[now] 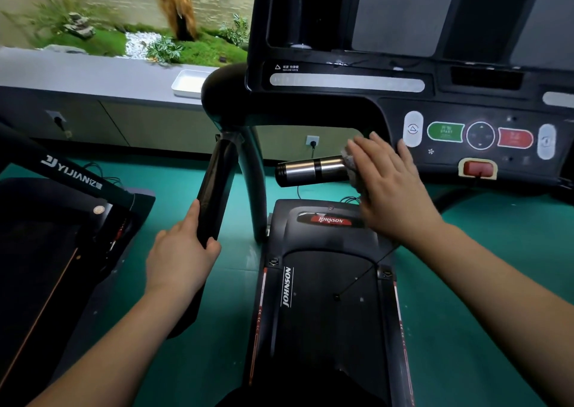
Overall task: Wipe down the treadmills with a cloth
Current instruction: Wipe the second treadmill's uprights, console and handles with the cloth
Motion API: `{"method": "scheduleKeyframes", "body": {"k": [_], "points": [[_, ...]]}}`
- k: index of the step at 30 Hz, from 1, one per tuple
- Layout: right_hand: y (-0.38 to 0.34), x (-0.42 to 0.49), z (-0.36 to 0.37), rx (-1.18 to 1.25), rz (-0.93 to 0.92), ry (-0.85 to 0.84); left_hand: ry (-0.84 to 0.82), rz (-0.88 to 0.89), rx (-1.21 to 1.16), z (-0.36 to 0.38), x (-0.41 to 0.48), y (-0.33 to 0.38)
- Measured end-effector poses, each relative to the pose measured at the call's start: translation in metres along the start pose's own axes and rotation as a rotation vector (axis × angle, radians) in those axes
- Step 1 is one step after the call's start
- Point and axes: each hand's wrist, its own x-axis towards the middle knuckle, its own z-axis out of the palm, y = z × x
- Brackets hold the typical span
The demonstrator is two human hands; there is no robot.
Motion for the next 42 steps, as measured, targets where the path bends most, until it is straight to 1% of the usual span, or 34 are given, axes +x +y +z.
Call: {"method": "scheduleKeyframes", "body": {"k": [4, 6, 8, 11, 13, 14, 15, 17, 18, 19, 20, 21, 22, 24, 25, 26, 27, 29, 30, 31, 33, 34, 38, 42], "points": [[0.012, 0.021, -0.011, -0.090, -0.134, -0.083, -0.002, 0.003, -0.006, 0.000, 0.000, -0.001], [0.018, 0.041, -0.026, -0.143, -0.206, -0.210, -0.003, 0.003, -0.014, 0.000, 0.000, -0.002], [0.022, 0.060, -0.038, -0.256, -0.268, -0.360, -0.002, 0.003, -0.019, 0.000, 0.000, -0.002], [0.018, 0.076, -0.047, -0.379, -0.337, -0.435, -0.007, 0.001, -0.018, 0.000, 0.001, -0.002], [0.015, 0.075, -0.042, -0.377, -0.319, -0.399, -0.007, -0.001, -0.015, 0.000, 0.001, -0.002], [0.015, 0.068, -0.036, -0.368, -0.302, -0.348, -0.007, -0.001, -0.014, 0.000, 0.000, -0.001], [0.016, 0.058, -0.027, -0.353, -0.288, -0.262, -0.005, 0.001, -0.014, 0.000, 0.000, -0.001], [0.019, 0.032, -0.009, -0.293, -0.241, -0.037, -0.002, 0.005, -0.014, -0.001, 0.000, -0.001], [0.019, 0.021, -0.001, -0.269, -0.207, 0.044, -0.002, 0.005, -0.016, 0.000, -0.001, -0.001], [0.018, 0.014, 0.004, -0.257, -0.170, 0.088, -0.002, 0.003, -0.017, 0.000, -0.001, -0.001], [0.017, 0.013, 0.006, -0.254, -0.142, 0.088, 0.000, 0.001, -0.015, 0.001, -0.001, -0.001], [0.014, 0.018, 0.005, -0.247, -0.131, 0.050, 0.001, 0.000, -0.011, 0.001, 0.000, -0.001], [0.012, 0.026, 0.000, -0.240, -0.133, -0.020, 0.000, 0.000, -0.009, 0.001, 0.000, -0.001], [0.010, 0.044, -0.014, -0.249, -0.153, -0.213, -0.001, 0.002, -0.008, 0.001, 0.000, -0.001], [0.010, 0.051, -0.020, -0.242, -0.161, -0.277, -0.001, 0.003, -0.008, 0.001, 0.000, 0.000], [0.009, 0.056, -0.026, -0.203, -0.161, -0.300, -0.001, 0.002, -0.008, 0.001, 0.000, 0.000], [0.008, 0.061, -0.029, -0.128, -0.147, -0.280, 0.000, 0.000, -0.010, 0.001, 0.000, 0.000], [0.001, 0.066, -0.029, 0.046, -0.089, -0.141, -0.001, 0.000, -0.017, 0.001, 0.000, -0.001], [-0.005, 0.068, -0.025, 0.088, -0.056, -0.090, 0.000, 0.000, -0.021, 0.002, 0.000, -0.001], [-0.012, 0.071, -0.021, 0.105, -0.012, -0.084, 0.002, 0.001, -0.022, 0.002, 0.000, -0.001], [-0.029, 0.074, -0.011, 0.126, 0.083, -0.144, 0.004, 0.000, -0.017, 0.003, 0.001, -0.001], [-0.039, 0.076, -0.006, 0.128, 0.092, -0.160, 0.004, -0.002, -0.016, 0.003, 0.001, -0.001], [-0.084, 0.089, 0.015, 0.166, -0.023, -0.139, 0.004, -0.008, -0.008, 0.003, 0.000, -0.001], [-0.111, 0.095, 0.025, 0.169, -0.166, -0.215, 0.008, -0.017, 0.001, 0.003, 0.001, -0.001]]}}
